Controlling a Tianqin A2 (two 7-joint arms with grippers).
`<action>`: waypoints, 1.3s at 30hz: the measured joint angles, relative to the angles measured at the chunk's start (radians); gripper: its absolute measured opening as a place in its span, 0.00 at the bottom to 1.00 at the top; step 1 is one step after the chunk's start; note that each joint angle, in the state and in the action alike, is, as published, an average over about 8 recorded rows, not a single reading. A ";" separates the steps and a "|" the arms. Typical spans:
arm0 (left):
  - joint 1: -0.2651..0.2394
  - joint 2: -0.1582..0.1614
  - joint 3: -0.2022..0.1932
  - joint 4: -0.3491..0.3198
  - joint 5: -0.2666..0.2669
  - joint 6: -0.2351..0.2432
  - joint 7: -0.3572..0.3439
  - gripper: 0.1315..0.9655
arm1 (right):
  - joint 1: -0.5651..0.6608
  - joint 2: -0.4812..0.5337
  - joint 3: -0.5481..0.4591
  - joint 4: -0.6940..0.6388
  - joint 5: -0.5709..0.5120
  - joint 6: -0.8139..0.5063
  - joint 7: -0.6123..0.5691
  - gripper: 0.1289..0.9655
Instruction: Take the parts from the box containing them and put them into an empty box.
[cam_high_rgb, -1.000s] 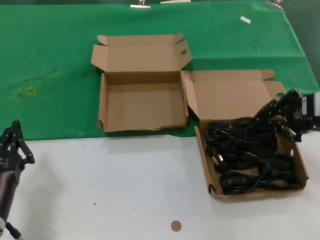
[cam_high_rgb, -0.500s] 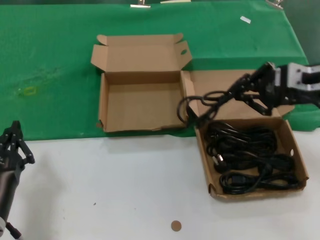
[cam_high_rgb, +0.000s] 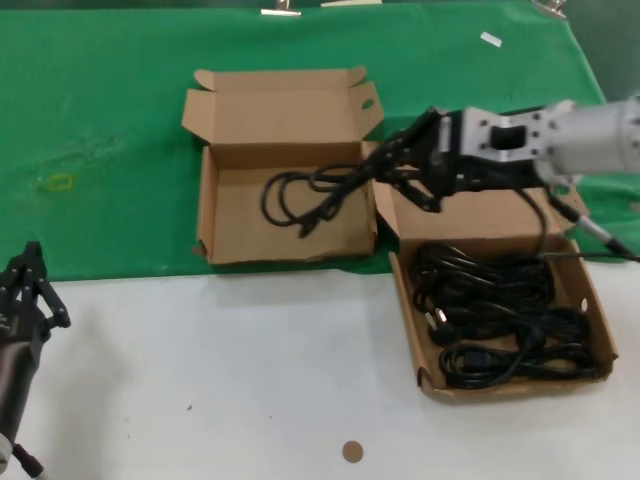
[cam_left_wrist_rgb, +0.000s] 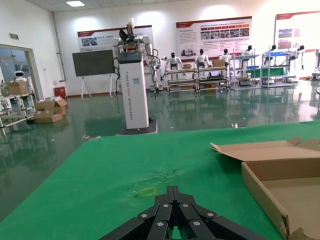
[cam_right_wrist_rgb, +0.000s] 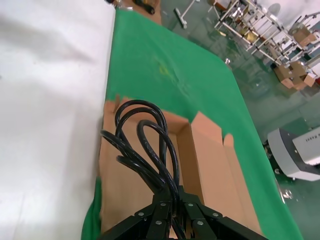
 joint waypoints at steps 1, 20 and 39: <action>0.000 0.000 0.000 0.000 0.000 0.000 0.000 0.01 | 0.006 -0.018 -0.005 -0.013 -0.004 0.007 -0.001 0.04; 0.000 0.000 0.000 0.000 0.000 0.000 0.000 0.01 | 0.142 -0.326 -0.063 -0.453 -0.034 0.173 -0.147 0.03; 0.000 0.000 0.000 0.000 0.000 0.000 0.000 0.01 | 0.219 -0.427 -0.030 -0.743 0.015 0.269 -0.350 0.08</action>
